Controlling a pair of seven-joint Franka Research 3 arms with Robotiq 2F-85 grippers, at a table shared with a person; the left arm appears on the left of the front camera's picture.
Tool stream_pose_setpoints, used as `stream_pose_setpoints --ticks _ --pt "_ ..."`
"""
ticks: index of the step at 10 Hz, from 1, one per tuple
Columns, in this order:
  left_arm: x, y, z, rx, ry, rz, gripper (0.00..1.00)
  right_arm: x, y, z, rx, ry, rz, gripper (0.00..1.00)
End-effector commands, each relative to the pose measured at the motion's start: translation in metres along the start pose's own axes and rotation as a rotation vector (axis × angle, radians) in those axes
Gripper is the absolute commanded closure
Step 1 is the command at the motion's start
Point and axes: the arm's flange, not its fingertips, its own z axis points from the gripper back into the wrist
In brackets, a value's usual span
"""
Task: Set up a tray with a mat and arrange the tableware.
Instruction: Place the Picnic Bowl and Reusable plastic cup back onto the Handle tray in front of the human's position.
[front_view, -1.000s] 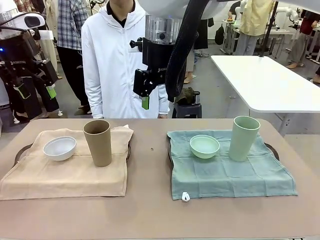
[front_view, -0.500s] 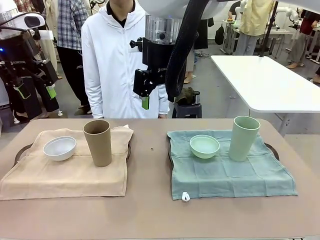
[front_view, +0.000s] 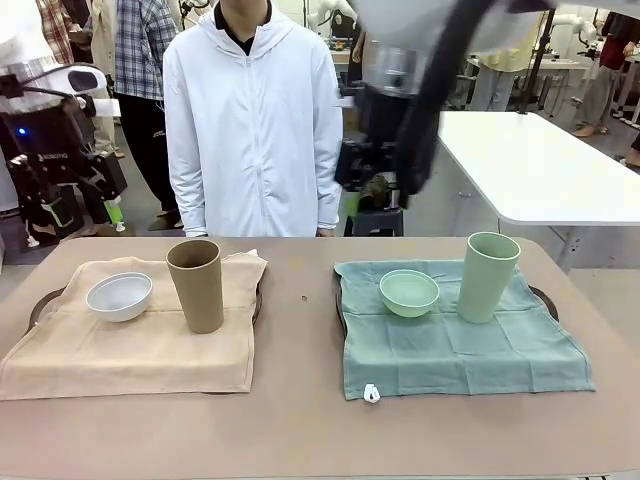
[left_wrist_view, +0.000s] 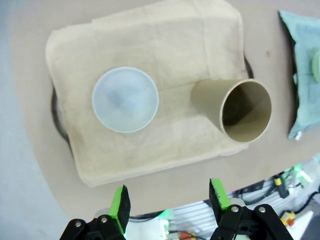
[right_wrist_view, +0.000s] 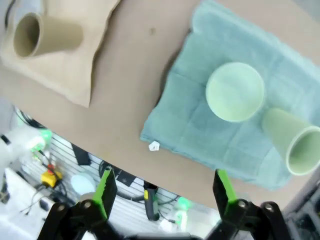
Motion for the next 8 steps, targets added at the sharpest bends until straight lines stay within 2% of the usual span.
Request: stream_pose_setpoints --ticks 1,4,6,8 --pt "0.007 0.005 0.008 -0.113 -0.037 -0.01 0.16 -0.049 -0.044 -0.002 0.103 -0.09 -0.061 0.0" --pt "0.015 0.039 0.019 -0.293 -0.027 0.028 0.16 -0.105 -0.133 0.015 0.294 -0.201 -0.175 0.0" --pt "0.017 0.062 0.019 -0.398 -0.004 0.056 0.16 -0.137 -0.183 0.013 0.346 -0.238 -0.283 0.0" --pt "0.017 0.079 0.016 -0.467 0.017 0.072 0.16 -0.162 -0.226 0.021 0.411 -0.296 -0.29 0.0"
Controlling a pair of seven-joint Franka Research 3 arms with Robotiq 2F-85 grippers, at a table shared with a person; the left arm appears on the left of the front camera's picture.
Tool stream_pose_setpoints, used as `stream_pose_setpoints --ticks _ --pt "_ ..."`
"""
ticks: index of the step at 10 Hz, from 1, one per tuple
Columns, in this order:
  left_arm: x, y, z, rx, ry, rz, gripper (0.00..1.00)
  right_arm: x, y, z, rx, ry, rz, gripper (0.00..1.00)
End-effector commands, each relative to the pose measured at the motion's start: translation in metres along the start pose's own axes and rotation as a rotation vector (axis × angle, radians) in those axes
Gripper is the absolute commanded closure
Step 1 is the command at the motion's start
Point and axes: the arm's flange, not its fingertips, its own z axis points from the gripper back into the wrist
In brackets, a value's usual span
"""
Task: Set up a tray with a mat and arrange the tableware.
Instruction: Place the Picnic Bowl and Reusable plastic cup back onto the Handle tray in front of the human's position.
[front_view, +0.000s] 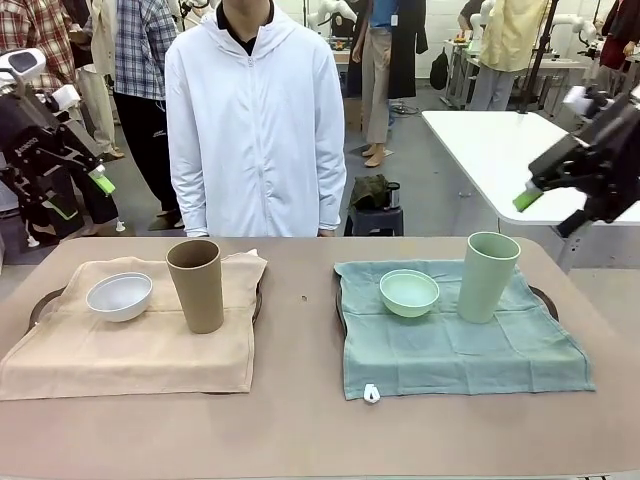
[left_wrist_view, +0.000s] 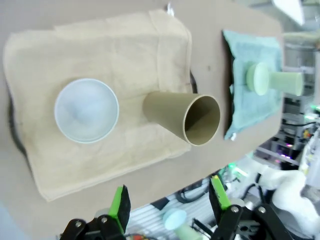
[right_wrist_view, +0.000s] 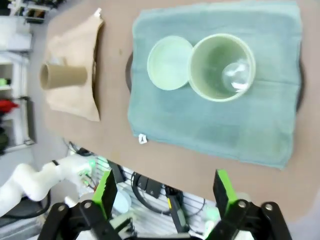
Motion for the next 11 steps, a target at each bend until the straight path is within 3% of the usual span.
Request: stream_pose_setpoints --ticks 1,4,6,9,11 --pt "0.004 0.013 0.011 -0.1 0.028 0.01 0.16 -0.006 -0.023 0.018 0.092 -0.053 0.021 0.0" --pt "-0.012 0.04 0.013 -0.209 0.075 0.034 0.16 -0.018 -0.068 0.053 0.19 -0.123 0.018 0.0" --pt "-0.03 0.056 0.015 -0.278 0.069 0.056 0.16 -0.027 -0.099 0.055 0.277 -0.143 0.026 0.0" --pt "-0.04 0.105 0.031 -0.402 -0.07 0.129 0.16 -0.049 -0.146 0.044 0.427 -0.181 0.05 0.0" --pt "-0.037 0.125 0.039 -0.433 -0.077 0.149 0.16 -0.067 -0.168 0.038 0.486 -0.222 0.038 0.0"
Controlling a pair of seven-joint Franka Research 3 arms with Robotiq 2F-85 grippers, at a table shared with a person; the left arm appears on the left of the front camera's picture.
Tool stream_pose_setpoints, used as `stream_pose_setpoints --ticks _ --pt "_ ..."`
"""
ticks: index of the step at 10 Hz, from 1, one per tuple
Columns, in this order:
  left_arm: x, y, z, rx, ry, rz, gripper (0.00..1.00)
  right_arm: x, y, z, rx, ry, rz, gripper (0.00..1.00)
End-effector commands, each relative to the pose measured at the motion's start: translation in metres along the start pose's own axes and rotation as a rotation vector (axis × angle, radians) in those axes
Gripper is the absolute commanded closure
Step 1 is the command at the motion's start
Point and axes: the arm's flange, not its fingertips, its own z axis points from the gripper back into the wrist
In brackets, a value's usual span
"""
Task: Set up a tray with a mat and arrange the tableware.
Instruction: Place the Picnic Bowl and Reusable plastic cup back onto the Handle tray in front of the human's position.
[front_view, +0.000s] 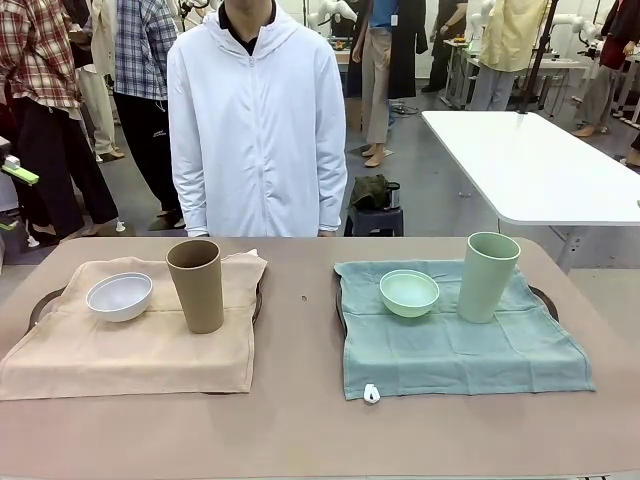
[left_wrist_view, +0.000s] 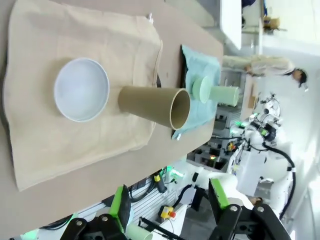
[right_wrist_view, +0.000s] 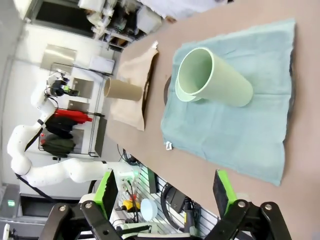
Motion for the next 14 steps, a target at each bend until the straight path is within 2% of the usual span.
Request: stream_pose_setpoints --ticks 1,4,5,6,7,8,14 --pt "0.002 0.003 -0.001 -0.047 -0.009 -0.033 0.16 -0.016 -0.019 0.001 0.077 -0.028 -0.017 0.0" --pt "0.002 0.013 0.002 -0.126 0.019 -0.057 0.16 -0.034 -0.039 -0.001 0.11 -0.045 -0.067 0.0" --pt "0.002 0.012 -0.002 -0.105 0.034 -0.066 0.16 -0.034 -0.039 -0.004 0.123 -0.035 -0.061 0.0" --pt "0.003 0.011 -0.002 -0.105 0.052 -0.119 0.16 -0.032 -0.034 -0.009 0.119 -0.01 -0.053 0.0" --pt "0.002 0.013 -0.004 -0.059 0.083 -0.19 0.16 -0.035 -0.039 0.003 0.088 -0.026 -0.081 0.0" --pt "0.001 0.009 -0.004 -0.084 0.035 -0.063 0.16 -0.035 -0.039 0.003 0.088 -0.026 -0.081 0.0" --pt "0.001 0.009 -0.004 -0.084 0.035 -0.063 0.16 -0.035 -0.039 0.003 0.088 -0.026 -0.081 0.0"
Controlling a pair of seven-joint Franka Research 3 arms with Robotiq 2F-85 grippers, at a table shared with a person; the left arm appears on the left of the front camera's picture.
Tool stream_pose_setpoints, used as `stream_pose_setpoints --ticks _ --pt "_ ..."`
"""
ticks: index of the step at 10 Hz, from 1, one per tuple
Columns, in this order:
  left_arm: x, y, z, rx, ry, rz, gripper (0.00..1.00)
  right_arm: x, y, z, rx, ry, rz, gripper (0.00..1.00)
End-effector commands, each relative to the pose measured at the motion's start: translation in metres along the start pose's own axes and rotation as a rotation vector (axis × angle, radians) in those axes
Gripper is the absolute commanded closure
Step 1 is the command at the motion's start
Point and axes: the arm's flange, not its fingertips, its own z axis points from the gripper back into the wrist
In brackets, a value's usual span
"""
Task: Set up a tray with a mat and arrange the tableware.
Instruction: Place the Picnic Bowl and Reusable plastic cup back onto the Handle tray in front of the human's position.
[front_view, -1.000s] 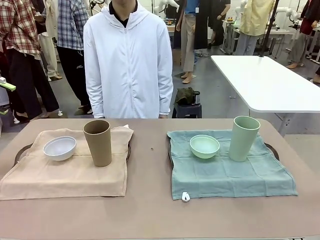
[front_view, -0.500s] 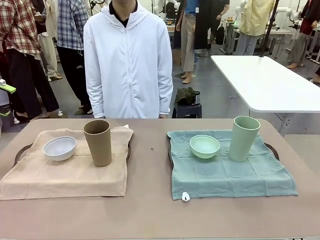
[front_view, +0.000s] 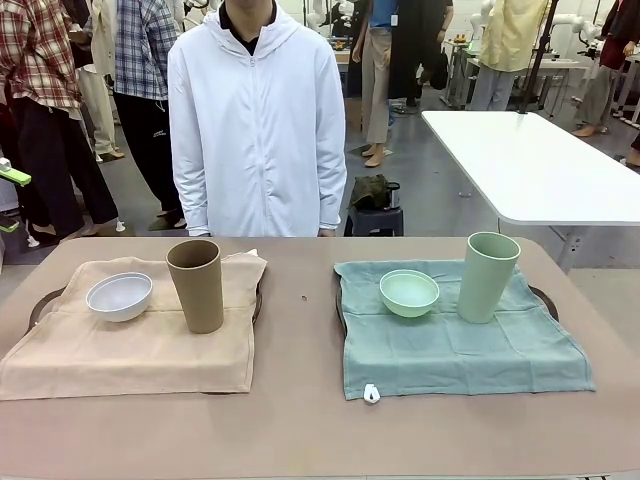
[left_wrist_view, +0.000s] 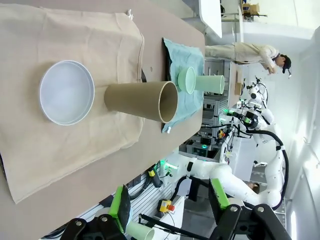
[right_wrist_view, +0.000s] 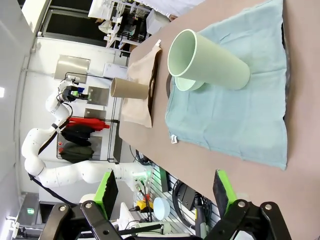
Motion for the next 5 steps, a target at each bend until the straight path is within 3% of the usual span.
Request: stream_pose_setpoints --ticks 1,5 --pt "0.001 -0.0014 0.0007 -0.003 -0.014 0.018 0.16 0.0009 0.0 0.0 0.015 -0.005 0.01 0.0" --pt "0.001 -0.0014 0.0007 -0.003 -0.014 0.018 0.16 0.0009 0.0 0.0 0.015 -0.005 0.01 0.0"
